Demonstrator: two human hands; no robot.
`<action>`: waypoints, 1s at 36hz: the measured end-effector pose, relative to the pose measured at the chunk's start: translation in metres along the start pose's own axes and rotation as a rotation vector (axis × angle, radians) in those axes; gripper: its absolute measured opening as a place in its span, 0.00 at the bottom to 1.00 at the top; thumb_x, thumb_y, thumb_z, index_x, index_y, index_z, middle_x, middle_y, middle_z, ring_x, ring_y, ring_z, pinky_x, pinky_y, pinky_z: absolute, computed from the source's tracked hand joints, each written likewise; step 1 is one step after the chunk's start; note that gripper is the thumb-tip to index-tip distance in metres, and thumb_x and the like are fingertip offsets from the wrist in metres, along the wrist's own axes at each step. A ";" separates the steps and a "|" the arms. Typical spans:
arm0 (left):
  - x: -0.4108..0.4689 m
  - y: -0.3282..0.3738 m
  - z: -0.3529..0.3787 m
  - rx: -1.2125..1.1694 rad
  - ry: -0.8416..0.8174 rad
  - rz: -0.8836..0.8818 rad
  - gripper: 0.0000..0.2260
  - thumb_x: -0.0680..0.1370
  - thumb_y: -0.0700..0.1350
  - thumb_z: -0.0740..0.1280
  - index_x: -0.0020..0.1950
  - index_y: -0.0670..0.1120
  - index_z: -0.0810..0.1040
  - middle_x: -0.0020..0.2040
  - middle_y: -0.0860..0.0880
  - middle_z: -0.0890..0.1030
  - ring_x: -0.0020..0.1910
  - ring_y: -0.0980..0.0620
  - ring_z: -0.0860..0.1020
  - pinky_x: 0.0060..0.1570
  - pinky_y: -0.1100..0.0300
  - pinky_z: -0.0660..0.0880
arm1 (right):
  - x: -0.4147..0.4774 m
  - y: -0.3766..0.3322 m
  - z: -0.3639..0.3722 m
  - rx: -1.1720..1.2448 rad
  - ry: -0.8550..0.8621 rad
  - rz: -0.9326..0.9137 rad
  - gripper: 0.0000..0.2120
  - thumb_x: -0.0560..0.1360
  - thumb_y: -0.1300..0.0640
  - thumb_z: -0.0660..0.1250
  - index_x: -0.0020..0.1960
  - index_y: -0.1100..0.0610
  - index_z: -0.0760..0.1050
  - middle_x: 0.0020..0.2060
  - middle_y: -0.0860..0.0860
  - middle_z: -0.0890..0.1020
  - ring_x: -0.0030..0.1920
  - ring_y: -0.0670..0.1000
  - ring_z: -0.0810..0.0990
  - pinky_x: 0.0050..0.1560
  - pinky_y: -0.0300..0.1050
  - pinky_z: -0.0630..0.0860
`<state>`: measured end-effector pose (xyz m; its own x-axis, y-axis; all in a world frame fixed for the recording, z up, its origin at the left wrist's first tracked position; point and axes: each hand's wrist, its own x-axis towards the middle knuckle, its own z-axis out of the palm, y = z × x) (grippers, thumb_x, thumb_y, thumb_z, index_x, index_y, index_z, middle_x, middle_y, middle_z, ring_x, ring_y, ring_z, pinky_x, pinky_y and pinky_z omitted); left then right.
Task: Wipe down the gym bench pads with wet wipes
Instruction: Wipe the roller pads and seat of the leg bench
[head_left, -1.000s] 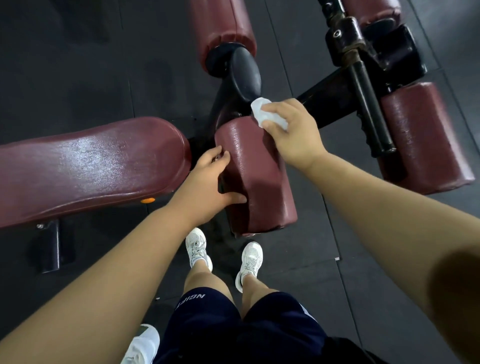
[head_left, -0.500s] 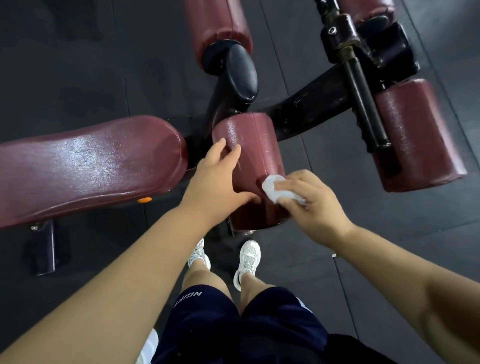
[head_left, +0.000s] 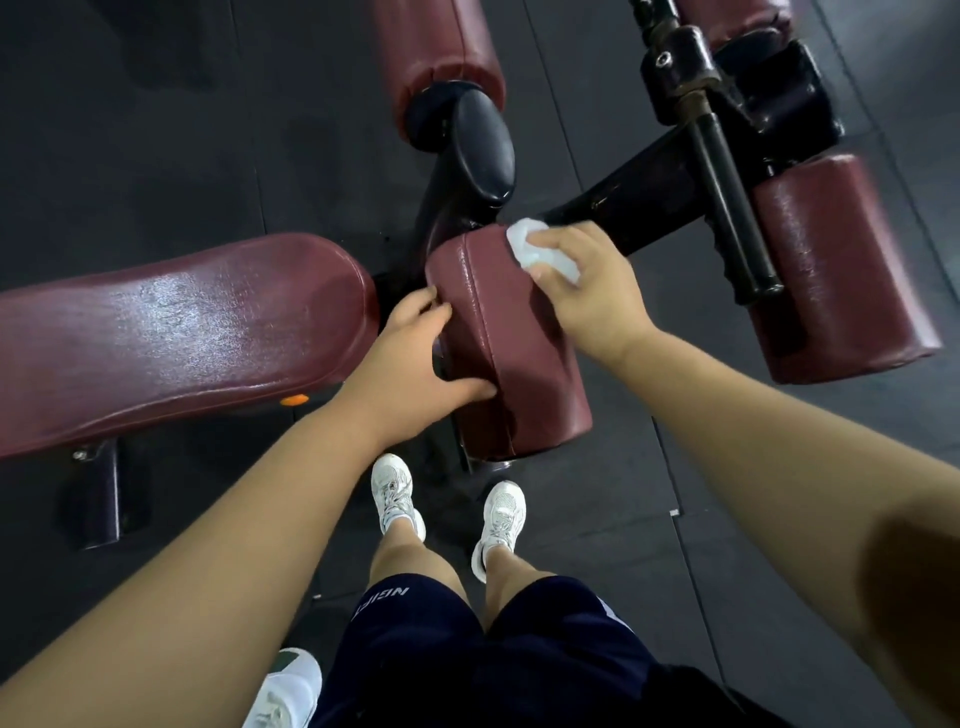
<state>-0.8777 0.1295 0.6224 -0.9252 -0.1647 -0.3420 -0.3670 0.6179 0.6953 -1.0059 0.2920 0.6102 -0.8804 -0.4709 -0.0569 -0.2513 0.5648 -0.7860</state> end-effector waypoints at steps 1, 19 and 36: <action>0.000 0.004 0.001 -0.016 0.023 0.018 0.42 0.66 0.53 0.77 0.75 0.46 0.61 0.76 0.53 0.55 0.74 0.55 0.58 0.72 0.58 0.57 | -0.011 0.004 -0.001 0.008 -0.003 -0.001 0.10 0.76 0.58 0.66 0.57 0.54 0.78 0.48 0.41 0.72 0.49 0.36 0.71 0.50 0.19 0.61; -0.003 -0.010 0.007 -0.086 -0.012 -0.067 0.45 0.66 0.48 0.78 0.77 0.53 0.56 0.77 0.59 0.52 0.71 0.52 0.65 0.69 0.48 0.66 | -0.099 0.010 -0.021 -0.121 -0.265 -0.256 0.12 0.73 0.60 0.66 0.55 0.55 0.81 0.48 0.47 0.75 0.48 0.49 0.74 0.52 0.32 0.68; -0.038 0.024 -0.030 0.459 -0.251 0.040 0.22 0.75 0.56 0.67 0.68 0.52 0.71 0.65 0.52 0.73 0.60 0.52 0.74 0.55 0.56 0.73 | -0.114 -0.039 -0.063 -0.501 -0.673 -0.060 0.13 0.76 0.59 0.64 0.58 0.50 0.79 0.50 0.46 0.73 0.49 0.45 0.72 0.51 0.35 0.67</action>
<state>-0.8540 0.1278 0.6712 -0.8653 0.0208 -0.5008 -0.1993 0.9025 0.3819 -0.9211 0.3661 0.6857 -0.4722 -0.7236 -0.5033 -0.5789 0.6852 -0.4420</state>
